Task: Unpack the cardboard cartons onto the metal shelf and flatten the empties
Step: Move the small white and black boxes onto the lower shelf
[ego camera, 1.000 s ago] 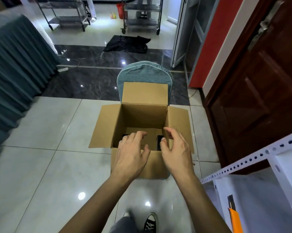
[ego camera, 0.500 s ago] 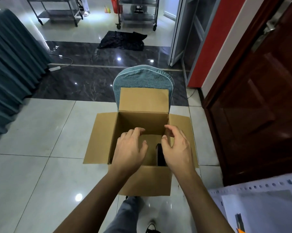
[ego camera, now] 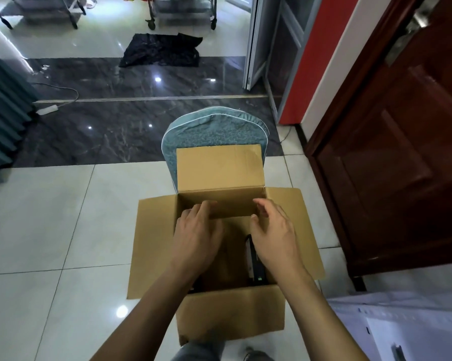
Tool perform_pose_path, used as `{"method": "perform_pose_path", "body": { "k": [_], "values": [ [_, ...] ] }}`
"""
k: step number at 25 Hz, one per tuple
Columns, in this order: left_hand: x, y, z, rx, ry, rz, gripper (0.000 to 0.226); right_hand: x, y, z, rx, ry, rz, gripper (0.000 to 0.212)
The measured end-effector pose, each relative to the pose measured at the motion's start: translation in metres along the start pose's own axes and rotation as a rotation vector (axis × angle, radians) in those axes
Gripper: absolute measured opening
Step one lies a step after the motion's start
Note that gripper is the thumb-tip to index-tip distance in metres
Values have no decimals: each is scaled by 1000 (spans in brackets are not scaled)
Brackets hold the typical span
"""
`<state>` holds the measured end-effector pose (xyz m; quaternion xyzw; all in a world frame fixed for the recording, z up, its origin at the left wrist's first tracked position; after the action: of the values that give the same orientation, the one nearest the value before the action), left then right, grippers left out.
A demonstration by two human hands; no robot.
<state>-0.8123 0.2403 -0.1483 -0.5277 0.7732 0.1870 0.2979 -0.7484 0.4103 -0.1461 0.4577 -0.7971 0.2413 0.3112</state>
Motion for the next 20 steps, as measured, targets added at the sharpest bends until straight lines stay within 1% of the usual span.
{"method": "perform_pose_path", "body": {
  "k": [4,9,15,20],
  "values": [
    [12,19,7,38,-10,-4,32,-11,11,9,-22,-7,51,38],
    [34,23,29,102,-20,-69,38,-39,15,24,15,-26,128,40],
    [69,17,61,128,51,-149,37,-82,14,67,142,-72,143,44],
    [99,6,101,207,125,-219,39,-120,23,111,253,-140,177,49]
  ]
}}
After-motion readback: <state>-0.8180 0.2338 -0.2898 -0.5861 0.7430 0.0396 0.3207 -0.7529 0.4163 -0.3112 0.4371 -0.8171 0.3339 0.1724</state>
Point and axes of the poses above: each hand's wrist, its own y-axis towards the middle knuckle, its own z-axis out of the palm, x = y × z, the point moved 4 cm from there along y, towards the middle knuckle, and after that the axes turned 2 degrees about -y, right-handed, at the moved point
